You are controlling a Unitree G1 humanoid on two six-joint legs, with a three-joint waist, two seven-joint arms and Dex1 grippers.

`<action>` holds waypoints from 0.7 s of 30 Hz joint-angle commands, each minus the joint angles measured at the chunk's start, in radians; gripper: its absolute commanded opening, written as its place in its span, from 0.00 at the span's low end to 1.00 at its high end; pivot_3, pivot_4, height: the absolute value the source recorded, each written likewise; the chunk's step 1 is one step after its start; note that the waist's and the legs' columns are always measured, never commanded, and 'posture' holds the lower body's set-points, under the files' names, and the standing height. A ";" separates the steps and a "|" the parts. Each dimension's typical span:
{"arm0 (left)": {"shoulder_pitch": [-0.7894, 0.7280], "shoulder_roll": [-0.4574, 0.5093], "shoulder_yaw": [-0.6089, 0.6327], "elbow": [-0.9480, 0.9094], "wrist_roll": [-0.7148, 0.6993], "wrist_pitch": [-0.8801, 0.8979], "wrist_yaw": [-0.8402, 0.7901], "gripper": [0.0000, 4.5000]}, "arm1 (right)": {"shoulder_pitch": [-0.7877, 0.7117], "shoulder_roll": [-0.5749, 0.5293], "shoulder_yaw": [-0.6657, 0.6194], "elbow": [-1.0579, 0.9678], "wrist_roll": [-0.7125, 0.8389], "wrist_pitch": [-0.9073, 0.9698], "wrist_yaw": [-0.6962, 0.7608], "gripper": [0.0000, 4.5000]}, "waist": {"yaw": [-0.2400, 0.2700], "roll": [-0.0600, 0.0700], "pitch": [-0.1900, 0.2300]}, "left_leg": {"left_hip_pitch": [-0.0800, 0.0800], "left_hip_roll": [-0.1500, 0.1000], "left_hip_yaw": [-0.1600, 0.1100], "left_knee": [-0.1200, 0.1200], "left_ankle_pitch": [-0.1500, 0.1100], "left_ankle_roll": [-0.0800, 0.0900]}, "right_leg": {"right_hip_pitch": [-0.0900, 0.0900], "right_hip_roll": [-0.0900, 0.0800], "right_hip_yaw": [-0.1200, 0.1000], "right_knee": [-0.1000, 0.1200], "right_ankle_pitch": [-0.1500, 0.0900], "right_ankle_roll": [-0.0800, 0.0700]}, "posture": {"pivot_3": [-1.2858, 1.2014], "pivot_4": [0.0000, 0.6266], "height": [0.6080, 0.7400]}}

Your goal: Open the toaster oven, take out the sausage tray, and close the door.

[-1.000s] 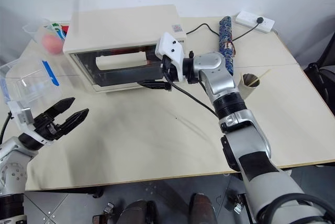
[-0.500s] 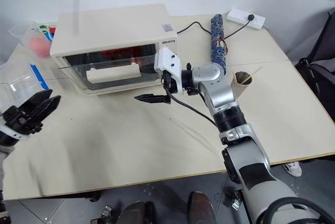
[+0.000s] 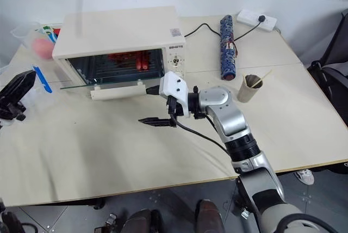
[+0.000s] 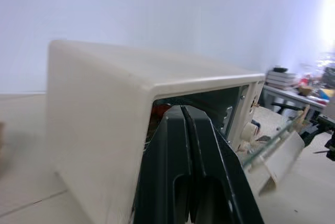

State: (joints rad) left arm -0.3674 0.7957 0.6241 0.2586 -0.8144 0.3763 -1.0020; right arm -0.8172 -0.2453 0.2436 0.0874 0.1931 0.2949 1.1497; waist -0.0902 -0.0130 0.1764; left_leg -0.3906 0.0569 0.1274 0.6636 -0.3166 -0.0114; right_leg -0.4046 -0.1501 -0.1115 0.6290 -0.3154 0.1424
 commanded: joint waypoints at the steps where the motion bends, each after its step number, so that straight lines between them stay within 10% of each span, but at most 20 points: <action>1: -0.061 0.008 -0.093 0.035 0.073 -0.002 0.000 0.00 | 0.024 0.002 0.020 -0.115 0.037 0.020 -0.011 1.00 | 0.005 0.000 0.000 | 0.000 0.000 -0.001 0.000 0.000 0.000 | 0.000 0.000 0.000 0.001 0.000 0.000 | 0.52 0.24 1.00; 13: -0.172 -0.008 -0.254 0.147 0.168 -0.016 -0.102 0.00 | 0.160 -0.139 0.012 -0.330 0.033 0.185 -0.092 1.00 | 0.011 -0.001 0.000 | -0.001 0.000 0.001 0.001 0.000 0.000 | -0.001 0.000 0.000 0.001 0.000 0.000 | 0.52 0.24 1.00; 21: -0.152 0.003 -0.370 0.162 0.260 -0.010 -0.191 0.00 | 0.366 -0.500 -0.011 -0.527 0.056 0.279 0.036 1.00 | 0.052 -0.001 0.000 | -0.001 0.000 0.002 0.003 0.000 0.001 | -0.001 0.000 0.001 0.000 0.000 0.000 | 0.52 0.24 1.00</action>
State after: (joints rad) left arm -0.5310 0.7804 0.2829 0.4307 -0.5882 0.3699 -1.1699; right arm -0.4616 -0.7096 0.2674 -0.3522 0.2077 0.5727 1.1384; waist -0.0383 -0.0145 0.1760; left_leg -0.3917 0.0565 0.1305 0.6672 -0.3169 -0.0107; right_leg -0.4055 -0.1505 -0.1102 0.6283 -0.3155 0.1423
